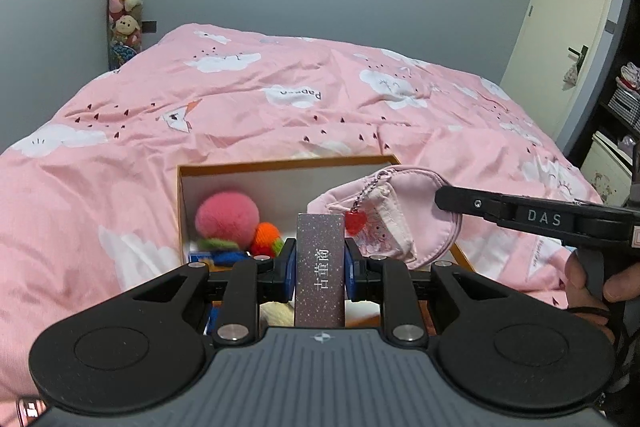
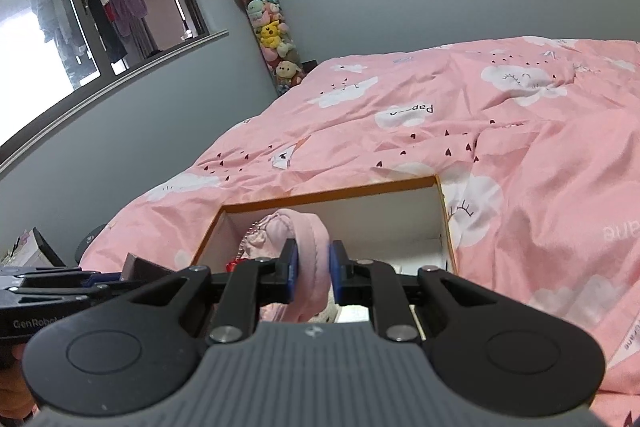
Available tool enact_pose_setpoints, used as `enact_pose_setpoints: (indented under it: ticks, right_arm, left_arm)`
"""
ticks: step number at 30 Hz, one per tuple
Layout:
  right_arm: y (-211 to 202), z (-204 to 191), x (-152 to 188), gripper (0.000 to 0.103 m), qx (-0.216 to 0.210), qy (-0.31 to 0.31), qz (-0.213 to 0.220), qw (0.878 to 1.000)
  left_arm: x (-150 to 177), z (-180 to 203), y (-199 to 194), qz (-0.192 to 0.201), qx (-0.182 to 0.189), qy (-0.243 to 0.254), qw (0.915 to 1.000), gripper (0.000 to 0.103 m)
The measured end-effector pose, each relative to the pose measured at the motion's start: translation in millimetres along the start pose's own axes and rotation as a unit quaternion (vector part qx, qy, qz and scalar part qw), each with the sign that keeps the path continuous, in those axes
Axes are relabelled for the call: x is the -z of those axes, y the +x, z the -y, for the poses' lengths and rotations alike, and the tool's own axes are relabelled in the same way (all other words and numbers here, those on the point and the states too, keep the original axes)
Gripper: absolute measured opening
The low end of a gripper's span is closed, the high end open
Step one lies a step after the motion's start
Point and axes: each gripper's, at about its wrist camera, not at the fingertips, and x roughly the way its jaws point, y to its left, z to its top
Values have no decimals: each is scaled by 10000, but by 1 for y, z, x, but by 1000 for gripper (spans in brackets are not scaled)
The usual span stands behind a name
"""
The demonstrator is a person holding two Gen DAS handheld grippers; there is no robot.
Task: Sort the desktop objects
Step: 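Lift the pink pouch and grey box and carry both over the orange box, then lower the pouch and grey box into the orange box and open both tools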
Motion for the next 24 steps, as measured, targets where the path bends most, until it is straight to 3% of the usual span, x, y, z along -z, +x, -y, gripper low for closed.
enact_pose_setpoints:
  ticks: [13,24]
  right_arm:
    - [50,-2,-18,18,671,-396,81,9969]
    - [105,17,-12,18,971,14,-177,9951]
  left_arm:
    - [-28,-19,63,-90,71,-326,9994,26]
    - [-31,-22,123,-451,-94,-337,9984,26]
